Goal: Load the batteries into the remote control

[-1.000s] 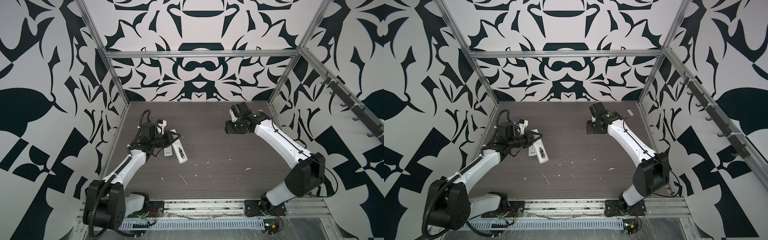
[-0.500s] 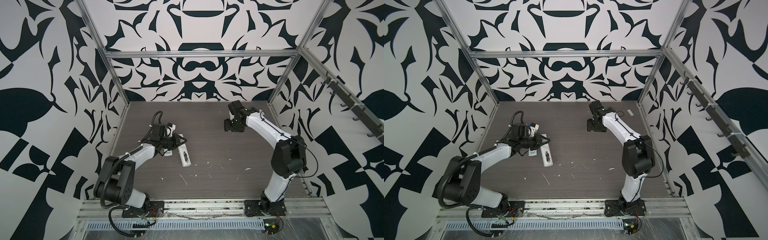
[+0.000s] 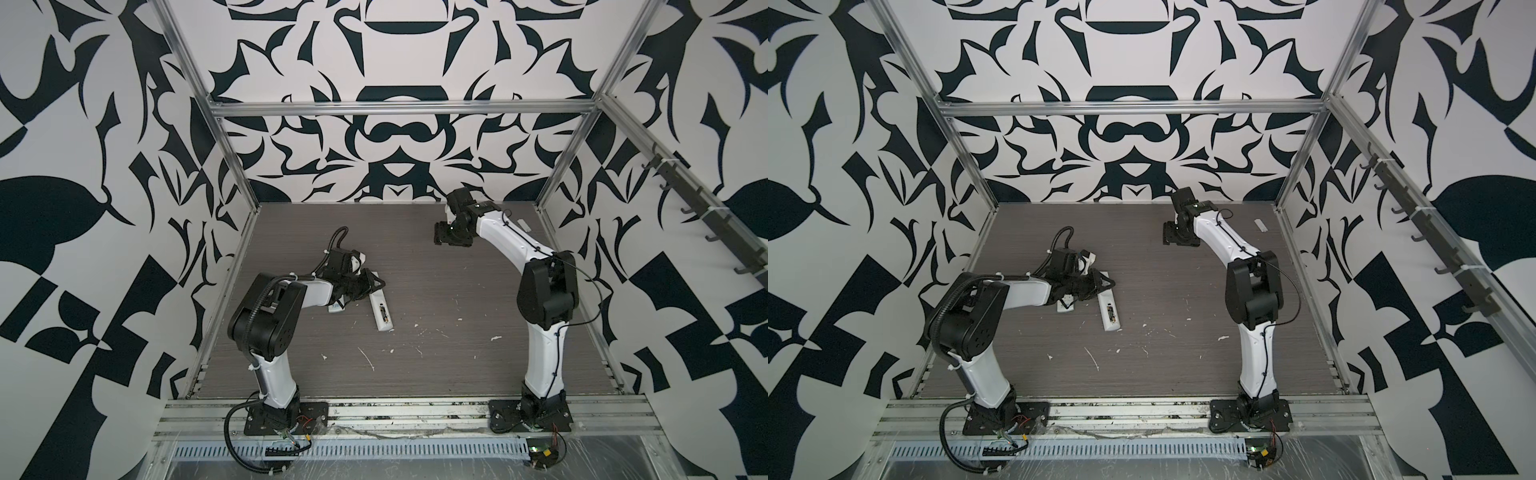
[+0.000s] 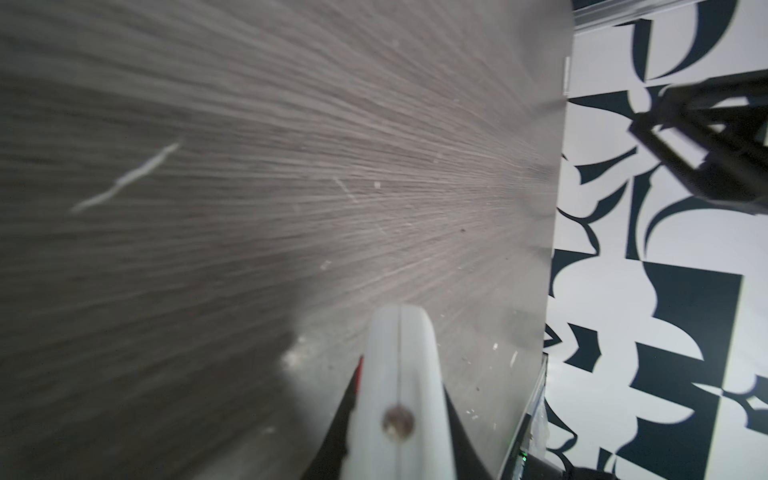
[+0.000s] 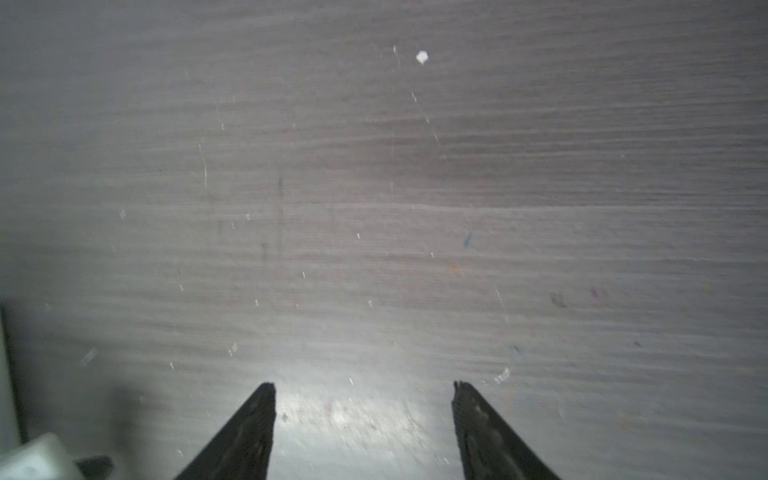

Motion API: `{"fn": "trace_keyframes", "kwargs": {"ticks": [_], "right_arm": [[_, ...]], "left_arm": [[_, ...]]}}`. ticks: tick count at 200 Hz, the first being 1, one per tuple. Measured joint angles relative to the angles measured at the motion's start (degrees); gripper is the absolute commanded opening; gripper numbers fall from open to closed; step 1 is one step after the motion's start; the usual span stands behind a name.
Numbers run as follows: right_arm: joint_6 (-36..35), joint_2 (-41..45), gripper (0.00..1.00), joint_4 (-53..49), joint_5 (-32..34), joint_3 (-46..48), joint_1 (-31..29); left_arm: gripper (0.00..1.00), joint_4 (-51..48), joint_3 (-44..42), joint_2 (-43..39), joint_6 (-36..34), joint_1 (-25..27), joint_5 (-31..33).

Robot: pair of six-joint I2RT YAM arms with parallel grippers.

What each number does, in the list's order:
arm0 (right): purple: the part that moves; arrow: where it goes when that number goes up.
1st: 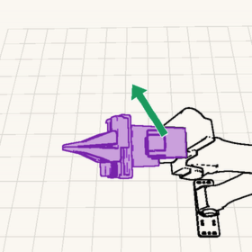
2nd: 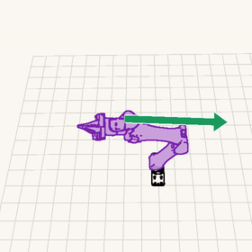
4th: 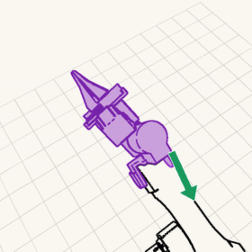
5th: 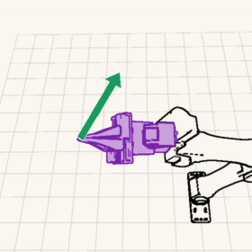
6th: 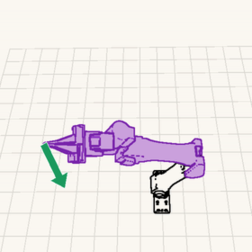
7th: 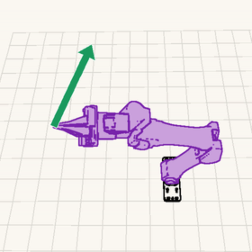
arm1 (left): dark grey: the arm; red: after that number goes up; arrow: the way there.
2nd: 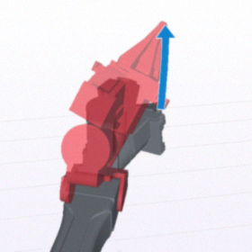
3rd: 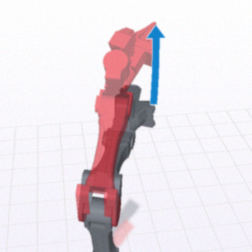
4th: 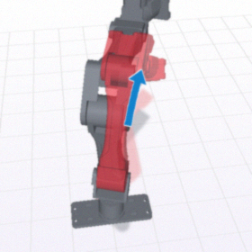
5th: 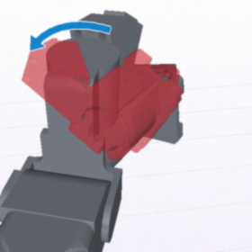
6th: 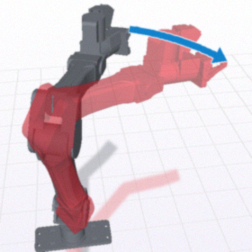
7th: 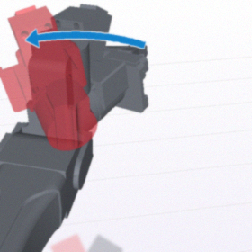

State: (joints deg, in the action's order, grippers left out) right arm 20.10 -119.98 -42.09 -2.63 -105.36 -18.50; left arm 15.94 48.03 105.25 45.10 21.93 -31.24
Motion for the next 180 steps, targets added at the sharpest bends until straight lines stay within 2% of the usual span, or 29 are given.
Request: {"fn": "trace_keyframes", "kwargs": {"ticks": [15, 65, 85, 110, 135, 168, 172, 180], "right_arm": [[0.98, -0.33, 0.79, 1.44, -0.44, 0.68, 0.04], [0.81, -0.13, 0.80, 3.61, -0.09, 0.61, 0.24], [0.35, -1.16, 0.80, 2.97, 0.57, -2.99, 0.81], [0.28, -3.72, 0.80, 3.02, 1.27, -8.87, 2.38], [0.48, -7.43, 0.80, 2.95, 1.66, -14.75, 5.57], [1.86, -12.87, 0.79, 2.56, 2.54, -20.52, 10.80], [2.01, -13.46, 0.79, 2.45, 2.67, -21.14, 11.30], [2.43, -15.06, 0.79, 2.16, 2.95, -22.71, 12.44]], "left_arm": [[0.18, 0.04, 0.00, 0.74, 0.52, 0.00, -0.02], [0.39, -1.49, 0.02, 0.68, -1.73, 0.11, 1.84], [0.49, -0.85, 0.22, 0.57, -2.62, 0.11, 1.79], [0.53, 0.17, 0.31, 0.52, -2.73, 0.24, 1.92], [0.63, 1.18, 0.20, 0.33, -2.64, 0.26, 2.16], [0.84, 2.08, -0.04, -0.57, -2.84, 0.35, 3.02], [0.90, 2.10, -0.04, -0.66, -2.56, 0.33, 3.28], [0.96, 2.27, 0.00, -0.94, -2.84, 0.35, 3.50]]}}
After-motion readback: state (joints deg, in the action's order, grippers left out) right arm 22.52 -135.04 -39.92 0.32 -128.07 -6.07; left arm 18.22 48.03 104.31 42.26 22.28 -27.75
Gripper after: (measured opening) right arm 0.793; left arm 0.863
